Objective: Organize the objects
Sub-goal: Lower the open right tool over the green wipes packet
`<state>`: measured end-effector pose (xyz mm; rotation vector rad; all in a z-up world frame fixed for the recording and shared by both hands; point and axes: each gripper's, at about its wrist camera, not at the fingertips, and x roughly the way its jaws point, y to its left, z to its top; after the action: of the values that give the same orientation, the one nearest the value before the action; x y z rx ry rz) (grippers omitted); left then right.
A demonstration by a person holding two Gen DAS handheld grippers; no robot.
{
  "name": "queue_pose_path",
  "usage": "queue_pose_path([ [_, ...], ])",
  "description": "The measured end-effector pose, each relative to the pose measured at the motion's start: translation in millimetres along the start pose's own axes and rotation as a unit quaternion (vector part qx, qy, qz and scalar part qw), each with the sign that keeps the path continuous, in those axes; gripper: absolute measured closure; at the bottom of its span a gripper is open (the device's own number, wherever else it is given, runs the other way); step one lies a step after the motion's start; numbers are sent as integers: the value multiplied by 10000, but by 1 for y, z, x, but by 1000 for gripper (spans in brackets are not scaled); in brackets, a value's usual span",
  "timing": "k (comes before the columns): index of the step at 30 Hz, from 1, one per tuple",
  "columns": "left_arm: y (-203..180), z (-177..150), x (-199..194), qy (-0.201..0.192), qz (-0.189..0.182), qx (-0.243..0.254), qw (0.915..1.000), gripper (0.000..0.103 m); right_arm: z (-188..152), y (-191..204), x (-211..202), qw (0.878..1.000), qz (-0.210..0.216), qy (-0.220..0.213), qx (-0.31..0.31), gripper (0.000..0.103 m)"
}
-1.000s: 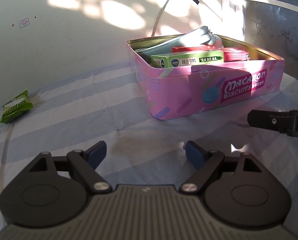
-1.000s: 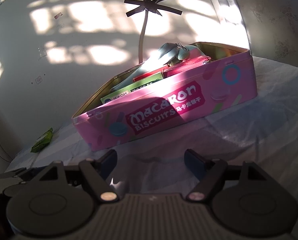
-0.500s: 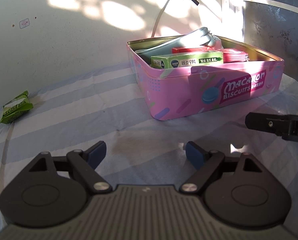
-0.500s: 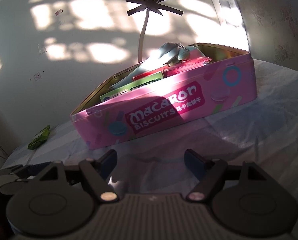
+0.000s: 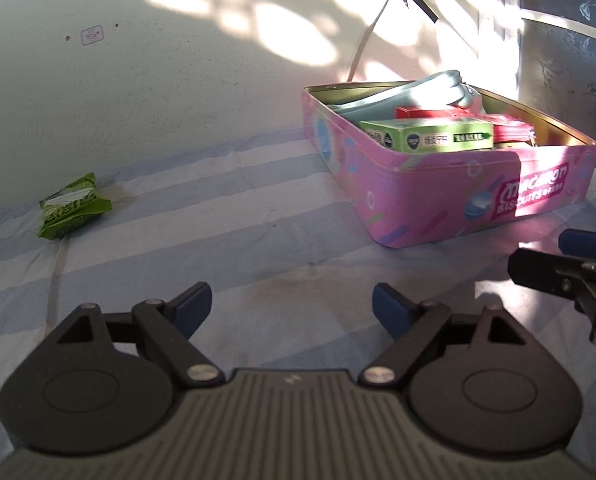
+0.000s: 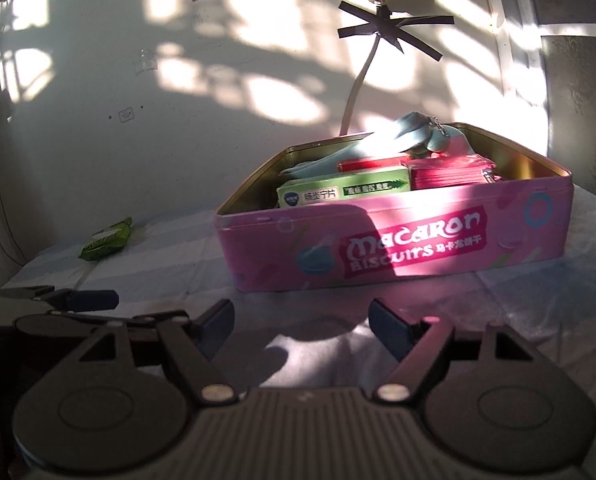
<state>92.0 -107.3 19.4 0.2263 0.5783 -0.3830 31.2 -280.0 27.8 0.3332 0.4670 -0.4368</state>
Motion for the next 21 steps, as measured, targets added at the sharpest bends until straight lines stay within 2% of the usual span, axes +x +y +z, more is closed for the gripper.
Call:
queue_pose_path([
  [7, 65, 1, 5, 52, 681, -177, 9975, 14, 6, 45, 23, 9977, 487, 307, -364, 27],
  [13, 121, -2, 9, 108, 1246, -337, 9916, 13, 14, 89, 42, 9915, 866, 499, -834, 27],
  [21, 181, -9, 9, 67, 1579, -1200, 9801, 13, 27, 144, 86, 9824, 1091, 754, -1319, 27],
])
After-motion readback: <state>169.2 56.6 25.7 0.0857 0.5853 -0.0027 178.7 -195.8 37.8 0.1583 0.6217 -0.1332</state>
